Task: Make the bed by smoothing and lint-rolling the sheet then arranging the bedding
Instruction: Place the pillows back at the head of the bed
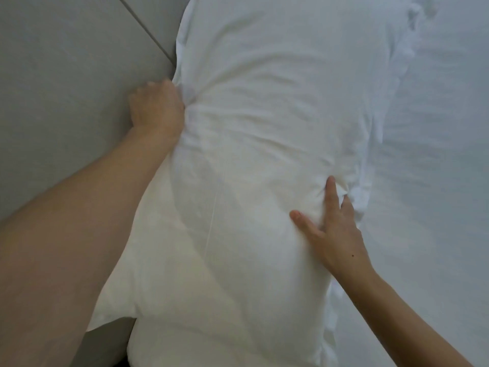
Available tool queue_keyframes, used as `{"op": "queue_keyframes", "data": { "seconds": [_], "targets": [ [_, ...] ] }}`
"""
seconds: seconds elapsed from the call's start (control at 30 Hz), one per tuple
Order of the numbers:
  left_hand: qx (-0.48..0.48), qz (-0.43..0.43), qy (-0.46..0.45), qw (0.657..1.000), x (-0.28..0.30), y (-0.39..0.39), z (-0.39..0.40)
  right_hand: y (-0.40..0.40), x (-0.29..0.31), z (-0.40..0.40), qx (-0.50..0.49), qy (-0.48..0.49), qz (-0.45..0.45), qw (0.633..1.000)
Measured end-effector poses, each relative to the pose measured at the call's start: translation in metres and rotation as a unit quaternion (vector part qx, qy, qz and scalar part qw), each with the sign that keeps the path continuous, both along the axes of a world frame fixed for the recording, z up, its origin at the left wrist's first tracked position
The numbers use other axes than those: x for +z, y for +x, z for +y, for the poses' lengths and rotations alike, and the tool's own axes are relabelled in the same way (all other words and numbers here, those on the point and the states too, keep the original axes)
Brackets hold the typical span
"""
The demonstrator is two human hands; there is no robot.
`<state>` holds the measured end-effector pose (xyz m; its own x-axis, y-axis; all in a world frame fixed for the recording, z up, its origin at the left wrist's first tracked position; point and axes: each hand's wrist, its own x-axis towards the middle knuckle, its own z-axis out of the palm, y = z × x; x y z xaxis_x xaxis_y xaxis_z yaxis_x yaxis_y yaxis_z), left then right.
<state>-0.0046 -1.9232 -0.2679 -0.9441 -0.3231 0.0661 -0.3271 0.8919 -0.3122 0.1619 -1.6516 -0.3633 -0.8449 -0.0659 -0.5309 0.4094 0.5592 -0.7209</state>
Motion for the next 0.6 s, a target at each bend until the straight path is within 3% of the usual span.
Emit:
{"op": "queue_keyframes", "data": {
  "seconds": [0.1,0.27,0.37,0.6],
  "targets": [
    [0.024,-0.009,0.015,1.000,0.000,-0.001,-0.003,0.000,-0.001,0.000,-0.005,-0.010,-0.004,1.000],
    [0.006,0.182,0.039,0.983,0.015,0.014,-0.016,0.001,-0.001,-0.003,-0.035,-0.090,-0.022,0.995],
    [0.026,0.249,0.024,0.968,0.027,0.020,-0.014,0.010,-0.003,-0.013,-0.043,-0.118,0.006,0.992],
    [0.045,0.225,0.053,0.972,0.020,0.036,-0.001,0.035,-0.016,-0.018,-0.043,-0.084,0.019,0.995]
  ]
}}
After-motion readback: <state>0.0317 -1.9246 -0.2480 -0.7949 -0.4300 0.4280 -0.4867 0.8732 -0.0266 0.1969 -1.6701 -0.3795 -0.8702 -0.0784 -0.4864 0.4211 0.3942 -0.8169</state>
